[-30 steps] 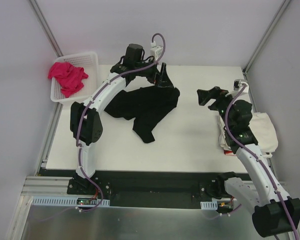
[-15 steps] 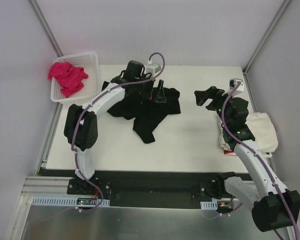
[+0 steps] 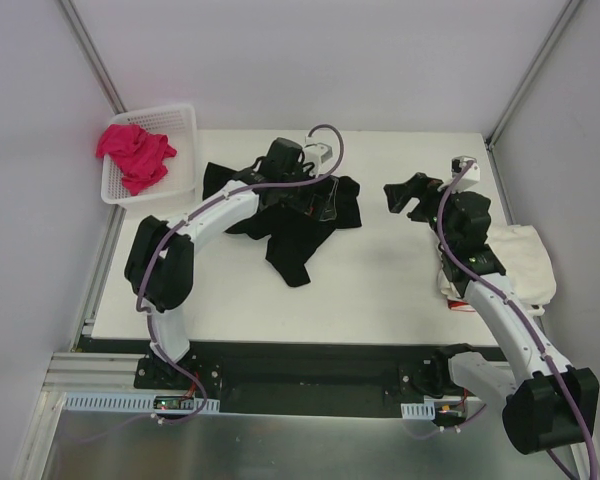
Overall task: Fold and stack the t-shirts
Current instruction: Move the tshirt to the center of the board
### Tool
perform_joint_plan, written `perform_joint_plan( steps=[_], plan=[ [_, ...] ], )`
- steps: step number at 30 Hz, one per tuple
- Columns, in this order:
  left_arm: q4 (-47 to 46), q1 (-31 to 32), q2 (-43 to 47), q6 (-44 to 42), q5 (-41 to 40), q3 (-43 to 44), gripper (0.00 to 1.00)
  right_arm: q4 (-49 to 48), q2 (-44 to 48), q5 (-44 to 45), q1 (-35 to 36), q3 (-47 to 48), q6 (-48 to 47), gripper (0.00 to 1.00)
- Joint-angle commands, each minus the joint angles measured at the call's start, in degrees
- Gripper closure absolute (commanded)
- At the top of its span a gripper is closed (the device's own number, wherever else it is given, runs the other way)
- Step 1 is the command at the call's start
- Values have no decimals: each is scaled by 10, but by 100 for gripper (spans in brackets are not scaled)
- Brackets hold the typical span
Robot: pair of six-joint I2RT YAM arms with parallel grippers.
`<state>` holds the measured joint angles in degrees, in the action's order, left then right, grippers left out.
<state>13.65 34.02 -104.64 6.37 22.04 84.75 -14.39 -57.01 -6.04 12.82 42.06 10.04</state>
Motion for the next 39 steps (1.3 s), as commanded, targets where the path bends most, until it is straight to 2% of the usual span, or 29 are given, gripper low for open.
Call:
perform_joint_plan(
  steps=[1,7,23,24,25,32,35,38,39],
  plan=[
    [-25,-6,-40,-25,-34,66,1,-31,19,0,-3,7,-8,2],
    [-24,-6,-91,-19,-28,110,1,-13,39,23,-4,7,-30,3],
    [-24,-6,-120,-11,-50,110,2,-6,29,37,-8,14,-42,3],
    [-24,-6,-120,-9,-49,109,6,-6,29,38,-8,14,-42,3],
    [-24,-6,-121,-9,-47,109,16,-6,28,39,-9,14,-43,3],
    [-24,-6,-131,-3,-53,103,31,-6,31,42,-11,10,-45,4],
    [-23,-6,-140,0,-53,103,34,-5,32,43,-13,8,-45,3],
    [-23,-6,-147,3,-55,103,51,-6,35,42,-14,7,-44,4],
    [-22,-6,-149,4,-56,103,61,-5,35,43,-13,7,-44,4]
  ],
)
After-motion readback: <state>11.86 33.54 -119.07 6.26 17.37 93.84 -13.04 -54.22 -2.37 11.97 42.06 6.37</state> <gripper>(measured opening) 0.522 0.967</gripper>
